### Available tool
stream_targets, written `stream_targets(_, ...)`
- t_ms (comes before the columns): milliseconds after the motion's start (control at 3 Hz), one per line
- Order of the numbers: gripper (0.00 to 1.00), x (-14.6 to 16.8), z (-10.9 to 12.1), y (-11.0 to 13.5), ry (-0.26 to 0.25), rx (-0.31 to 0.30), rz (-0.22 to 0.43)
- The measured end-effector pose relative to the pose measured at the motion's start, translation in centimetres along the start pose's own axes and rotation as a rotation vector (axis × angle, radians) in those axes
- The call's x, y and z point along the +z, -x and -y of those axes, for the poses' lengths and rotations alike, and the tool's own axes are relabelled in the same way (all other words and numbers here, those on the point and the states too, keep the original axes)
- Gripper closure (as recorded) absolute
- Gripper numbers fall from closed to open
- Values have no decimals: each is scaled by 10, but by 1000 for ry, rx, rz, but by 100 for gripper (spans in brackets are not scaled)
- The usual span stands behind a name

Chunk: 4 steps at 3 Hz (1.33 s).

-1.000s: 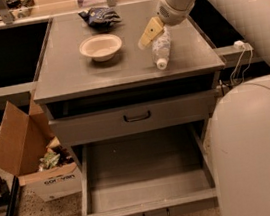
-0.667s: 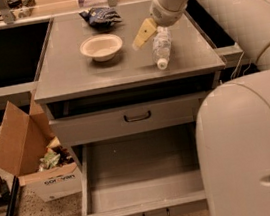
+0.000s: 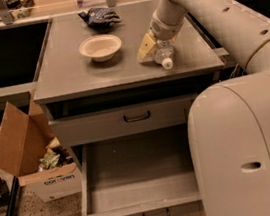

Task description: Place blue plastic bottle into middle drawer

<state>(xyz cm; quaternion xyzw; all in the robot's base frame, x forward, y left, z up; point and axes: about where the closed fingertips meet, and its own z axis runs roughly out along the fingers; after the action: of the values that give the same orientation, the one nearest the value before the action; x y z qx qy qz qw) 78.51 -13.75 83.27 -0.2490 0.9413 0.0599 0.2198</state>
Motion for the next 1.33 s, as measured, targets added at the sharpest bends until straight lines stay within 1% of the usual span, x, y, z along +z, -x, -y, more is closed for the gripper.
stream_targets(333,48,0,4,-2,-4,5,-5)
stream_targets(667,70,-27,4,-1,-30,-56,48)
stream_targets(1000,93,-71,-11,-5,-25,-139,125)
stream_targets(1333,100,-99,-33,-12,41,-236,189)
